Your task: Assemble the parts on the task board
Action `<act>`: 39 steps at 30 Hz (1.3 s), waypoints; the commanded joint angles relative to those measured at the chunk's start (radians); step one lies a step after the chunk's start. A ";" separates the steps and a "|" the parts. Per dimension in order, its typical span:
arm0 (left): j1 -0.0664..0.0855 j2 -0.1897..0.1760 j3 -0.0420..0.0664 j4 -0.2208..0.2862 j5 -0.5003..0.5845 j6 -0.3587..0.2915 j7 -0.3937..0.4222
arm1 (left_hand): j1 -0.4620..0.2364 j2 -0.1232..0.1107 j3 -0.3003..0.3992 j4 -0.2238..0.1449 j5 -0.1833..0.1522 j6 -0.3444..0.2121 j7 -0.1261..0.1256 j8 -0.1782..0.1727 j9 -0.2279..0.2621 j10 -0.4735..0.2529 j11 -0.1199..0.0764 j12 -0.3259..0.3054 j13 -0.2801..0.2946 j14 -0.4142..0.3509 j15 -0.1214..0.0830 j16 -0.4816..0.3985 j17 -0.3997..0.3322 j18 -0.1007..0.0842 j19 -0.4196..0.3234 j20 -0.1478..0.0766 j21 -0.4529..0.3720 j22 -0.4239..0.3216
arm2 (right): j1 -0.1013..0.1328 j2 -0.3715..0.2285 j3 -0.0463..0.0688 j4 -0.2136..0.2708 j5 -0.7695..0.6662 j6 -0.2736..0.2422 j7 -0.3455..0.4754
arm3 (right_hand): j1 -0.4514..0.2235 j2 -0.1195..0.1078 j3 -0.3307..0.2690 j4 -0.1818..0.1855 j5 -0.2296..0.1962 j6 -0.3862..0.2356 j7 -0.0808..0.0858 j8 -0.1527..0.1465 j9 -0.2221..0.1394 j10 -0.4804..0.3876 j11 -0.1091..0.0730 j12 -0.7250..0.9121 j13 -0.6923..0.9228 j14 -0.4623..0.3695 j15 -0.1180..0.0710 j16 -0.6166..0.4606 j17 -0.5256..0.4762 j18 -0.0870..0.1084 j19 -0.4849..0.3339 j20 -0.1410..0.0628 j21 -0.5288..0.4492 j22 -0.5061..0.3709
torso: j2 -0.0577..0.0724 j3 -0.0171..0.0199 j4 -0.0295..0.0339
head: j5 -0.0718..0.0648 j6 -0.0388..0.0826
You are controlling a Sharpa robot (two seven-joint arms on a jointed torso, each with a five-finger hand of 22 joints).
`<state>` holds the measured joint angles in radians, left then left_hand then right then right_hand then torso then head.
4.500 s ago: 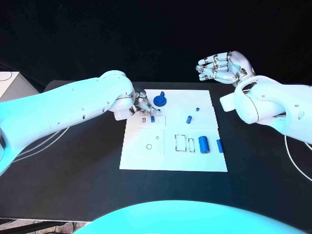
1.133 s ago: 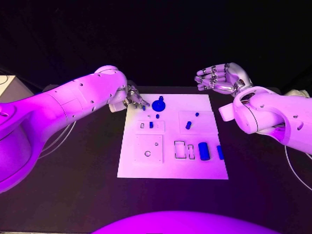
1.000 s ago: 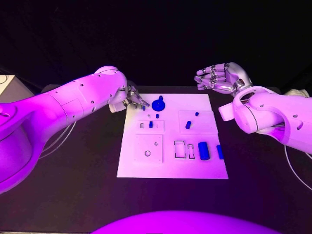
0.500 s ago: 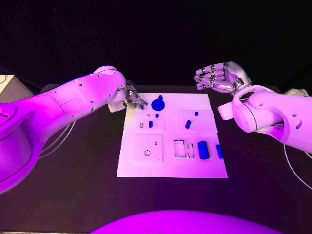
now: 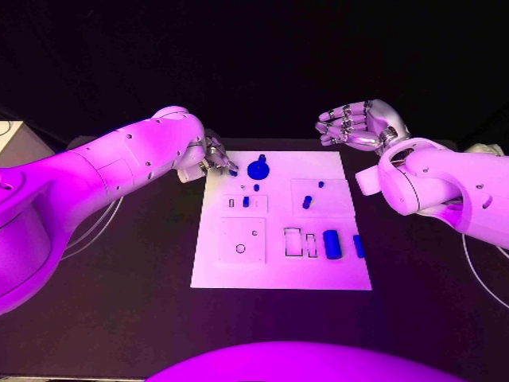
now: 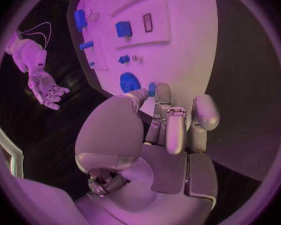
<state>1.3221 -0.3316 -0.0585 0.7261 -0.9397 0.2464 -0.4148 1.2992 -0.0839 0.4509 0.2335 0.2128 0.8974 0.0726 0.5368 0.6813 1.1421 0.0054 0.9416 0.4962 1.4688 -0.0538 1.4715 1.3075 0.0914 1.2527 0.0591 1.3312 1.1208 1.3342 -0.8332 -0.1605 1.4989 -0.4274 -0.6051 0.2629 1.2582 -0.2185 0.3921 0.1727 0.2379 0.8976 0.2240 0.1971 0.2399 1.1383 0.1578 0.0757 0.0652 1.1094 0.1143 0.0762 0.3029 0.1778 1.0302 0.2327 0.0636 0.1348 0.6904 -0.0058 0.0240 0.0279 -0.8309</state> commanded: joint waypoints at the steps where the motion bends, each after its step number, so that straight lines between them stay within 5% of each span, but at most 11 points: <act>1: 0.000 -0.005 0.000 0.007 0.028 -0.016 0.014 | 0.032 0.009 0.068 -0.024 0.008 -0.012 0.001 0.025 0.021 0.003 -0.007 -0.004 -0.003 0.039 -0.006 0.002 0.030 0.009 0.001 -0.003 0.004 0.003 | 0.000 0.001 0.000 0.000 -0.004 0.023 0.000 | 0.004 0.009 -0.005 -0.003 0.005 -0.001 0.004 -0.004 -0.001 -0.002 0.007 -0.007 -0.001 0.001 0.009 -0.007 -0.003 0.007 -0.002 0.002 0.002 -0.003 | 0.000 0.0003 0.0001 | 0.001 -0.002; 8: 0.001 -0.026 0.001 0.031 0.043 -0.026 0.016 | -0.025 -0.027 0.263 -0.087 0.008 -0.030 0.000 0.093 0.065 0.021 -0.009 0.008 0.001 0.041 -0.007 0.001 0.029 0.006 0.010 -0.005 0.014 0.020 | 0.000 0.000 0.000 -0.001 -0.004 0.027 -0.004 | 0.004 0.010 -0.005 -0.003 0.006 -0.001 0.004 -0.004 -0.002 -0.002 0.007 -0.007 -0.001 0.001 0.009 -0.007 -0.003 0.007 -0.002 0.002 0.002 -0.004 | -0.002 0.0003 0.0006 | 0.002 -0.002; 15: 0.002 -0.073 0.004 0.103 0.056 -0.040 0.010 | -0.049 -0.048 0.311 -0.120 0.012 -0.029 -0.003 0.109 0.074 0.036 -0.011 0.023 0.022 0.044 -0.009 0.004 0.036 0.005 0.013 -0.007 0.018 0.026 | 0.000 -0.002 0.000 -0.002 -0.004 0.030 -0.007 | 0.004 0.011 -0.005 -0.002 0.008 -0.001 0.004 -0.005 -0.002 -0.002 0.007 -0.007 -0.001 0.001 0.009 -0.007 -0.004 0.007 -0.002 0.002 0.002 -0.005 | -0.003 0.0006 0.0020 | 0.005 -0.001; 28: 0.005 -0.211 0.006 0.347 0.034 -0.101 -0.015 | -0.105 -0.084 0.388 -0.167 0.037 -0.003 -0.015 0.133 0.078 0.102 -0.024 0.087 0.117 0.052 -0.020 0.013 0.056 -0.003 0.044 -0.016 0.043 0.068 | 0.000 -0.008 0.000 -0.002 -0.004 0.035 -0.011 | 0.002 0.013 -0.006 0.000 0.011 -0.001 0.004 -0.005 -0.002 -0.002 0.007 -0.007 -0.001 0.000 0.009 -0.008 -0.006 0.007 -0.002 0.002 0.002 -0.007 | -0.011 0.0010 0.0092 | 0.009 -0.005; 39: 0.001 -0.274 -0.002 0.481 -0.030 -0.138 -0.033 | -0.121 -0.103 0.412 -0.190 0.050 0.012 -0.021 0.140 0.081 0.131 -0.029 0.119 0.168 0.057 -0.025 0.021 0.071 -0.007 0.058 -0.020 0.055 0.088 | -0.002 -0.008 -0.001 -0.005 -0.004 0.040 -0.013 | 0.000 0.013 -0.007 0.001 0.012 -0.001 0.005 -0.006 -0.002 -0.003 0.008 -0.007 -0.001 0.000 0.010 -0.008 -0.007 0.007 -0.003 0.002 0.002 -0.008 | -0.009 -0.0001 0.0076 | 0.015 -0.007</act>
<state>1.3230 -0.6034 -0.0604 1.1965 -0.9274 0.1380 -0.4357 1.1885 -0.1850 0.6848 0.2165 0.2592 0.8984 0.0581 0.6728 0.7404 1.2658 -0.0216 1.0572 0.6637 1.4651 -0.0714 1.4861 1.3074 0.0914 1.3047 0.0395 1.3825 1.2083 1.3331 -0.8415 -0.1610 1.4943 -0.4274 -0.5842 0.2459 1.2623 -0.2145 0.3921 0.1727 0.2462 0.8988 0.2226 0.1971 0.2391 1.1383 0.1578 0.0757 0.0652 1.1094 0.1143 0.0722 0.2969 0.1778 1.0302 0.2327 0.0636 0.1279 0.6806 -0.0053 0.0315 0.0408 -0.8360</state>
